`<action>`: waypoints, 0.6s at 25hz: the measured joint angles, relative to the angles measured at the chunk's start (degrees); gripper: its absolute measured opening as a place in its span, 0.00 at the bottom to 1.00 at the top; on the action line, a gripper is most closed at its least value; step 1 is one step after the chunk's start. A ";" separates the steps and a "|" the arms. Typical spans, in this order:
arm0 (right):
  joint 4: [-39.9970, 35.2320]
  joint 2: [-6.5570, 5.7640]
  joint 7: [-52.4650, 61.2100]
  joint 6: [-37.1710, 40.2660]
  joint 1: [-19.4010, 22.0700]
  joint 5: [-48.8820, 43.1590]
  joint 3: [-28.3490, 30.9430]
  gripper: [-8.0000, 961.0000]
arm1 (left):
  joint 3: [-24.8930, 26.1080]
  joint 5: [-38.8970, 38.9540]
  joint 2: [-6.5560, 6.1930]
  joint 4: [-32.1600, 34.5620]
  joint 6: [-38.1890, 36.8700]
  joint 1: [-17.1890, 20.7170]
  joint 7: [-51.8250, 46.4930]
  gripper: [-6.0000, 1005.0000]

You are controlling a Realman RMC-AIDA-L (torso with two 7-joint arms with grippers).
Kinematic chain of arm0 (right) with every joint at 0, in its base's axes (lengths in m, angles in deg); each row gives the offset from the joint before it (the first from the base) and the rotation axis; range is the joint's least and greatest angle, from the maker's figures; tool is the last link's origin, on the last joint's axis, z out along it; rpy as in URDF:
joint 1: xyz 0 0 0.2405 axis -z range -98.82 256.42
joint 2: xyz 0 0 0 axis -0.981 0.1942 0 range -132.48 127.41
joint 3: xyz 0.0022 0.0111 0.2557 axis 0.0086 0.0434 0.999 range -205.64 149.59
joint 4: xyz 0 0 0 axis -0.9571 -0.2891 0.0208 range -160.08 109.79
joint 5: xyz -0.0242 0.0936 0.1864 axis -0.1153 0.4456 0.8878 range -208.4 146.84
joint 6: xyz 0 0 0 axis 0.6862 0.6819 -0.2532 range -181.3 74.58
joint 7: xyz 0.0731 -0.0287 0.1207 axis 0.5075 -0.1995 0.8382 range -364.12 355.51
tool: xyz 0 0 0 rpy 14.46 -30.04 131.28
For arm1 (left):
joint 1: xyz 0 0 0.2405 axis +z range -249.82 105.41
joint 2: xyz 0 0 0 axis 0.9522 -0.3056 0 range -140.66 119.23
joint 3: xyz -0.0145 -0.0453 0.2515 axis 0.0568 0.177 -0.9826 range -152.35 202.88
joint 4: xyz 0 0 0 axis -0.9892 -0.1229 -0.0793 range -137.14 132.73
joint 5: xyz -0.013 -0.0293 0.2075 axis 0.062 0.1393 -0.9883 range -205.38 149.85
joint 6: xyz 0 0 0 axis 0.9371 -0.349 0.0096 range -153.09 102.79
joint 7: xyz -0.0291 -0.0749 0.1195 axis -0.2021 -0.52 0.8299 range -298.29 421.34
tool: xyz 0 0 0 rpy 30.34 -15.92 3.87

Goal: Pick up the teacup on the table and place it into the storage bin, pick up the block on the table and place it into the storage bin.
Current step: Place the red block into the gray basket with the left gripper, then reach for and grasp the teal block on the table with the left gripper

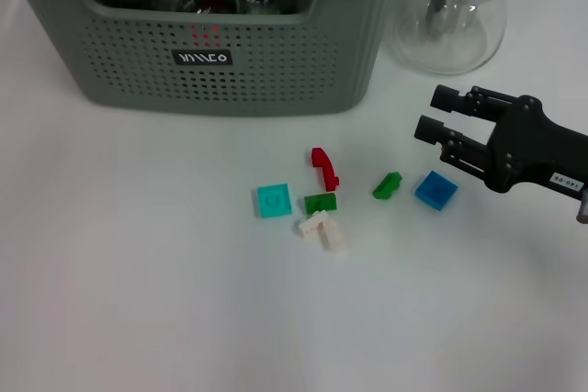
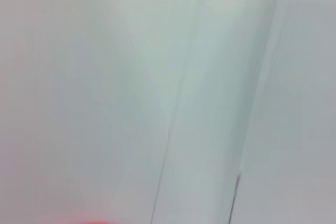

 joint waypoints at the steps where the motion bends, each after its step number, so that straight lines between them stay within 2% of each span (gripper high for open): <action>1: -0.04 -0.02 0.27 -0.05 0.02 0.00 -0.01 0.53 | 1.75 0.90 0.08 -2.03 -2.85 1.35 3.91 0.61; 4: -0.22 -0.39 1.69 -0.14 0.15 0.04 0.00 0.53 | 5.54 -3.08 0.26 -9.62 -9.19 3.82 16.34 0.60; 7: -0.56 -0.90 3.82 -0.29 -0.08 -0.21 0.00 0.53 | 6.46 -9.17 1.09 -15.24 -10.85 5.20 26.85 0.60; 10: -1.03 -2.05 6.12 -0.35 -0.24 -0.53 -0.13 0.53 | 5.15 -16.75 2.77 -22.35 -8.77 5.70 38.57 0.60; 13: -1.95 -3.33 7.49 -0.31 -0.16 -1.93 -0.09 0.53 | 3.63 -20.59 3.23 -27.65 -5.04 4.81 43.55 0.60; 15: -2.76 -3.99 7.86 -0.24 0.13 -2.61 0.07 0.53 | 2.05 -22.86 3.24 -32.70 0.21 2.98 44.99 0.60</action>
